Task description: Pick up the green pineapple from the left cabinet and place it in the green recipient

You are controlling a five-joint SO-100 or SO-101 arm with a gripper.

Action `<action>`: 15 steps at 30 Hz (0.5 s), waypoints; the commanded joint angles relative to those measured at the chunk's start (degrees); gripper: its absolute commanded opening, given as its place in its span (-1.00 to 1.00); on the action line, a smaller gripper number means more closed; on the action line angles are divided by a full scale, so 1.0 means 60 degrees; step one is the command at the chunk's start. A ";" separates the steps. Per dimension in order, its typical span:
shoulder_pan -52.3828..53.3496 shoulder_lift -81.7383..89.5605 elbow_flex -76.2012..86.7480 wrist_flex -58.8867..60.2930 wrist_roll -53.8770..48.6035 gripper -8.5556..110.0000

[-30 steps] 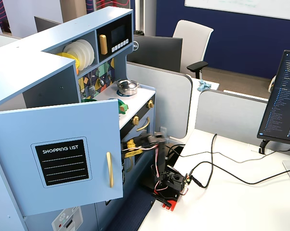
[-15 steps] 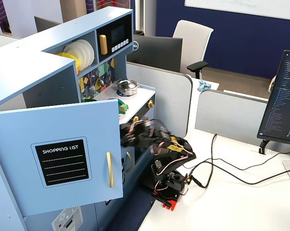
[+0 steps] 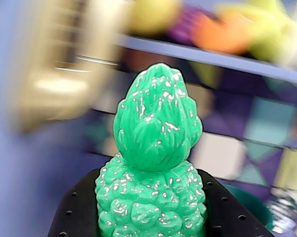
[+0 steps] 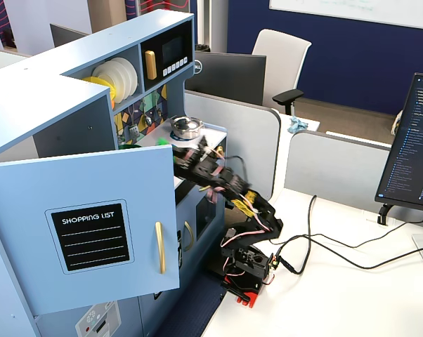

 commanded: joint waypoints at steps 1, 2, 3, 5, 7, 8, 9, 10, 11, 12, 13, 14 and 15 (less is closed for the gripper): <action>0.0659 -0.1963 -0.1597 -0.1494 0.0454 -0.86; 0.0718 -0.2476 -0.1919 -0.1831 0.0513 -0.86; 0.0762 -0.2944 -0.2256 -0.2153 0.0586 -0.86; 0.0791 -0.3794 -0.2798 -0.2725 0.0659 -0.86; 0.0864 -0.4512 -0.3149 -0.3223 0.0601 -0.86; 0.0894 -0.4790 -0.3281 -0.3354 0.0586 -0.86; 0.0937 -0.5024 -0.3354 -0.3457 0.0586 -0.86; 0.1011 -0.5244 -0.3428 -0.3516 0.0630 -0.86; 0.1055 -0.5420 -0.3486 -0.3530 0.0630 -0.86; 0.1113 -0.5581 -0.3486 -0.3662 0.0645 -0.86; 0.1157 -0.5728 -0.3486 -0.3765 0.0659 -0.86; 0.1201 -0.5845 -0.3486 -0.3794 0.0630 -0.86; 0.1216 -0.5947 -0.3501 -0.3823 0.0659 -0.86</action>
